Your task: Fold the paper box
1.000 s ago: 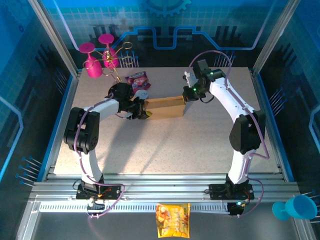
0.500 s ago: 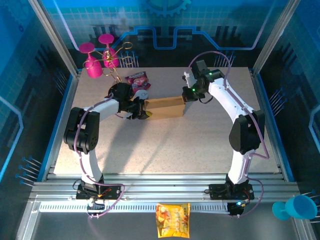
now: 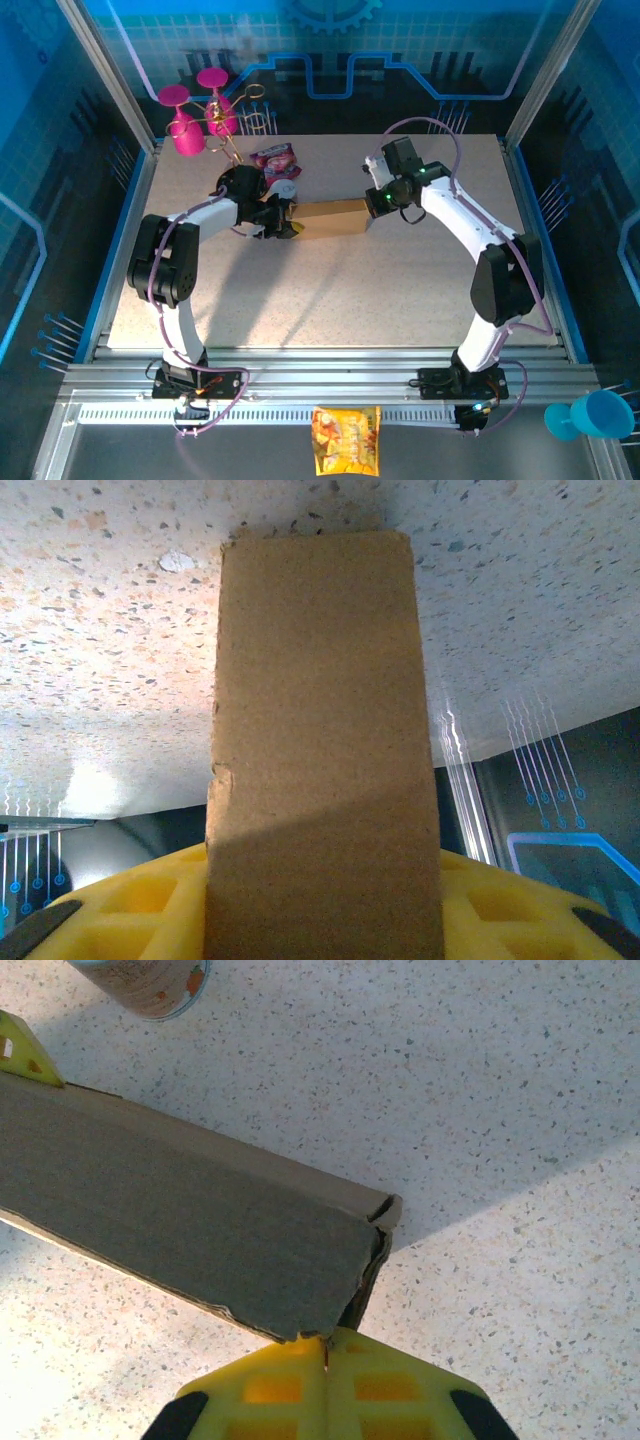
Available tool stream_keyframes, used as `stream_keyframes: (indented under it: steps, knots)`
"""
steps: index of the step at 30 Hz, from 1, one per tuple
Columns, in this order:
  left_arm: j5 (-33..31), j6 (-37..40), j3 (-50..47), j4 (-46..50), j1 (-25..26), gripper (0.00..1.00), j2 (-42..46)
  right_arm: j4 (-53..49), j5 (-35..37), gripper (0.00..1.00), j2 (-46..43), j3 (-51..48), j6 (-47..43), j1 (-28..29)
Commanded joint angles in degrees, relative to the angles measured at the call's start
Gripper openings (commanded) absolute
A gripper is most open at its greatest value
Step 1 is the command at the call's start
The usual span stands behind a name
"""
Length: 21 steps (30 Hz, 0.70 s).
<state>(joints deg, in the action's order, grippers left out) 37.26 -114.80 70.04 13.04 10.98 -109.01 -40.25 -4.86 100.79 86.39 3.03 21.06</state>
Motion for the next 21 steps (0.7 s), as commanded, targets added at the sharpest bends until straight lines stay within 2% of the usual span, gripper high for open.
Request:
stream_keyframes:
  steps: [1, 6, 11, 15, 17, 21]
  knots:
    - [-0.7, -17.3, 0.6, 1.0, 0.1, 0.0, 1.2, 2.1, 1.2, 0.0, -1.0, -3.0, -3.0, 1.5]
    - [-0.4, -18.1, -0.5, -1.6, -0.1, 0.01, 1.3, 3.9, 3.4, 0.0, -1.9, -4.6, -4.9, 1.7]
    - [-0.8, -19.5, -2.3, -6.6, -0.2, 0.25, 2.0, 3.6, 4.9, 0.0, -1.2, -3.6, -4.9, 2.0]
    - [-0.2, -20.1, -3.2, -9.9, -0.4, 0.54, 2.3, 2.6, 6.0, 0.0, 0.2, -1.8, -4.6, 2.3]
    - [0.1, -20.4, -3.8, -11.9, -0.5, 0.64, 2.6, 1.8, 6.7, 0.0, 1.1, -0.8, -4.3, 2.3]
    - [1.3, -20.2, -4.6, -13.8, -0.9, 0.75, 3.0, 0.4, 7.1, 0.0, 2.6, 1.4, -3.9, 2.1]
